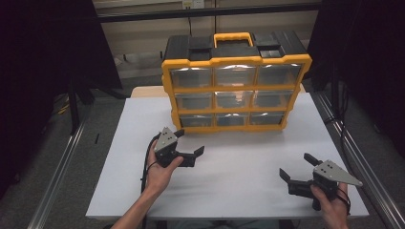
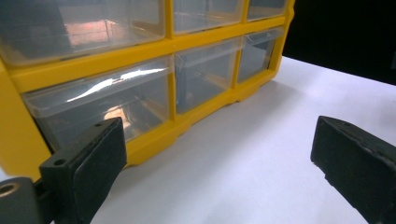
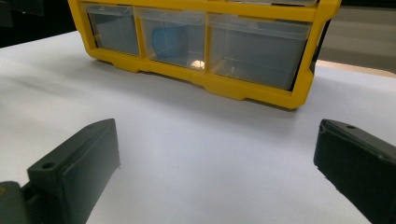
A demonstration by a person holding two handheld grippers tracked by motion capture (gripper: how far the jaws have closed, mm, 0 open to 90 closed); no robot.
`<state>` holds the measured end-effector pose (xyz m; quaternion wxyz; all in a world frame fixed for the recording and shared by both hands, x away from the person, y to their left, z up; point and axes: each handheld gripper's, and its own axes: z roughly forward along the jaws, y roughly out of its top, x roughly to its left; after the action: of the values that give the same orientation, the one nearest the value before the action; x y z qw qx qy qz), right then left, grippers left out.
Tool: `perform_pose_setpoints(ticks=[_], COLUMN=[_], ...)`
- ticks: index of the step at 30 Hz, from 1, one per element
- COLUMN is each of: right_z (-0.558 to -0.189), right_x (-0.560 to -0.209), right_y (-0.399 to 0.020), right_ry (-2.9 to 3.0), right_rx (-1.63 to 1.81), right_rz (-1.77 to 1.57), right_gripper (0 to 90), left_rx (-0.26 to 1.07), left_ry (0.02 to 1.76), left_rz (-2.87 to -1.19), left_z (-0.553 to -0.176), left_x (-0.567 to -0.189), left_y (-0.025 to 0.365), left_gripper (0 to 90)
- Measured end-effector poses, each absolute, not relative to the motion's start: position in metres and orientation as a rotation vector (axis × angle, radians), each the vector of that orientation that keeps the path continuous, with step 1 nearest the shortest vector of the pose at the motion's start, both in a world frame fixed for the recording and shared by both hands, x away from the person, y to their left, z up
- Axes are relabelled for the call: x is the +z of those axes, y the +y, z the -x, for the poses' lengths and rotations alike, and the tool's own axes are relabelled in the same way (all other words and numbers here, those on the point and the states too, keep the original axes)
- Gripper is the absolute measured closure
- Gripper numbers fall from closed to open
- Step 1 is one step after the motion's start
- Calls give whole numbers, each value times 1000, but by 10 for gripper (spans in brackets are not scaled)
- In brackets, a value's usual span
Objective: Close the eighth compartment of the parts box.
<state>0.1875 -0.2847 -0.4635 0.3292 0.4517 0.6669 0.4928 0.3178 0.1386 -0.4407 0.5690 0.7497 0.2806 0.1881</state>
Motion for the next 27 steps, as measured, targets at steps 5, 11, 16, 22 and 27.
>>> perform_pose_setpoints(ticks=[5, 11, 16, 22, 27], right_z=[-187, -187, -188, -188, -189], right_x=[-463, -463, -463, -463, -464], right_y=[-285, -285, -284, -285, -285], right_ry=[1747, 1745, 1746, 1745, 1741], right_rx=[1290, 1292, 1293, 1290, 1288], right_rz=[-1181, -1182, -1185, -1184, -1187], right_gripper=[1, 1, 1, 1, 1], left_rx=[457, 439, 469, 467, 464], left_ry=[663, 681, 719, 732, 776], left_rz=[-1754, -1732, -1732, -1715, -1691], left_z=[-312, -305, -298, -293, -285], left_x=[-442, -443, -444, -445, -447], left_y=[149, 164, 176, 192, 204], left_gripper=[39, 38, 38, 37, 36])
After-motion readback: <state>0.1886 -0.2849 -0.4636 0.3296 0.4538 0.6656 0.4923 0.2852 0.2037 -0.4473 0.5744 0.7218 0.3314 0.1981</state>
